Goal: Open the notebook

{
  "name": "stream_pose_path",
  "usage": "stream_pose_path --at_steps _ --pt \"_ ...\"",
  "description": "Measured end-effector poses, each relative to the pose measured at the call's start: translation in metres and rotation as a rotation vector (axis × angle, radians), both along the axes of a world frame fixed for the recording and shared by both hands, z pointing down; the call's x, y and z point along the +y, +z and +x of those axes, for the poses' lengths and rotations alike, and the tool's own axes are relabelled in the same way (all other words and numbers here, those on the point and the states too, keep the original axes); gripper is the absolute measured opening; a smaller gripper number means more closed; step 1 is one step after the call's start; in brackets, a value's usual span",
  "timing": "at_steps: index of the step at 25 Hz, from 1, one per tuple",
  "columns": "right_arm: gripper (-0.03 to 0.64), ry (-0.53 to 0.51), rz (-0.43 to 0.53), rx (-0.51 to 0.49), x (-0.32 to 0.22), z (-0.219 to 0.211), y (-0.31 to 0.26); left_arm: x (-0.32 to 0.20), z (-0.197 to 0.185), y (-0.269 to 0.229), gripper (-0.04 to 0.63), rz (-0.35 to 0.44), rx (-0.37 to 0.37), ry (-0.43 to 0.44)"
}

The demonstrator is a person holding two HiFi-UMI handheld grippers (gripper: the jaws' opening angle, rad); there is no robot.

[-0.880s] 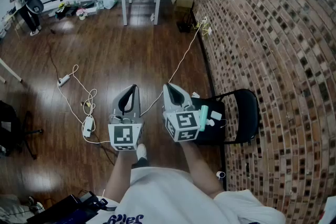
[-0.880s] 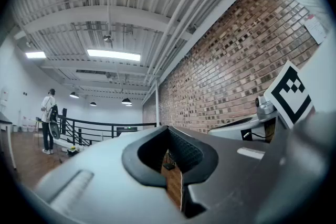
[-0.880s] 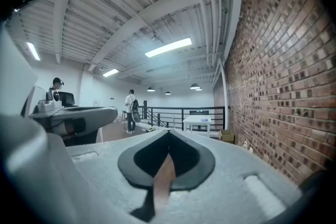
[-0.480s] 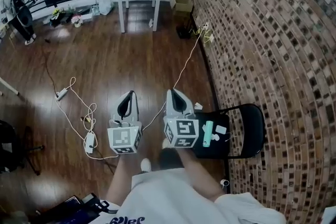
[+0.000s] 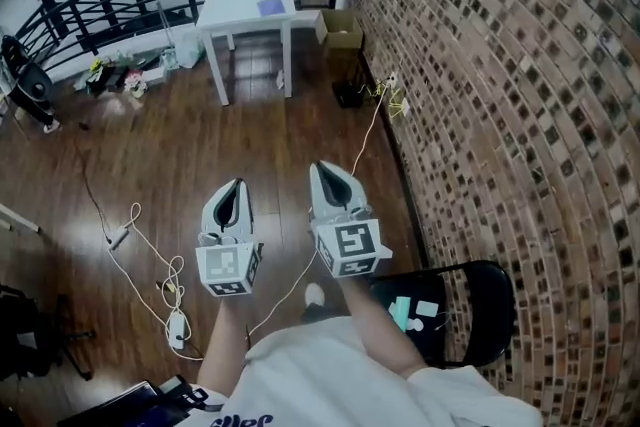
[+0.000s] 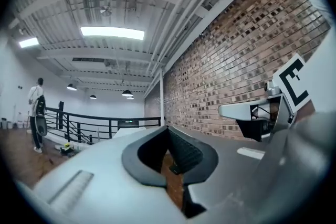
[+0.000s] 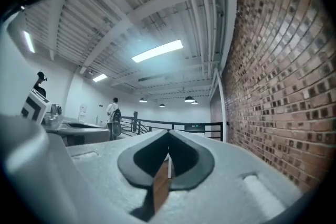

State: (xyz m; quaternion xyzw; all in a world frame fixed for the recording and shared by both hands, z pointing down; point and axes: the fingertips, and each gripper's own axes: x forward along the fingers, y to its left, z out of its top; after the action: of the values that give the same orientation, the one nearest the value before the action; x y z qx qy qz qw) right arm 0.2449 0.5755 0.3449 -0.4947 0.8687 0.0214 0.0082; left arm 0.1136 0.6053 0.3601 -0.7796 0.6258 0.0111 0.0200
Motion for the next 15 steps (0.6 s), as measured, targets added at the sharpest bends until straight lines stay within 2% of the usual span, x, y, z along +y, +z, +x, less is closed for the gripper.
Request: stream_pose_path --at_steps 3,6,12,15 --pt "-0.011 -0.02 -0.029 -0.013 -0.055 0.005 -0.001 -0.048 0.014 -0.005 0.012 0.007 -0.038 0.018" --pt "-0.011 -0.055 -0.062 -0.037 -0.097 -0.002 0.011 -0.087 0.015 0.01 0.012 -0.057 -0.041 0.01" --pt "-0.011 -0.139 -0.131 -0.014 -0.164 -0.042 0.047 -0.164 -0.013 0.031 0.014 -0.117 -0.037 -0.028" --pt "-0.011 -0.121 -0.129 -0.012 -0.211 -0.061 0.059 -0.22 -0.033 0.041 0.013 -0.114 -0.025 -0.031"
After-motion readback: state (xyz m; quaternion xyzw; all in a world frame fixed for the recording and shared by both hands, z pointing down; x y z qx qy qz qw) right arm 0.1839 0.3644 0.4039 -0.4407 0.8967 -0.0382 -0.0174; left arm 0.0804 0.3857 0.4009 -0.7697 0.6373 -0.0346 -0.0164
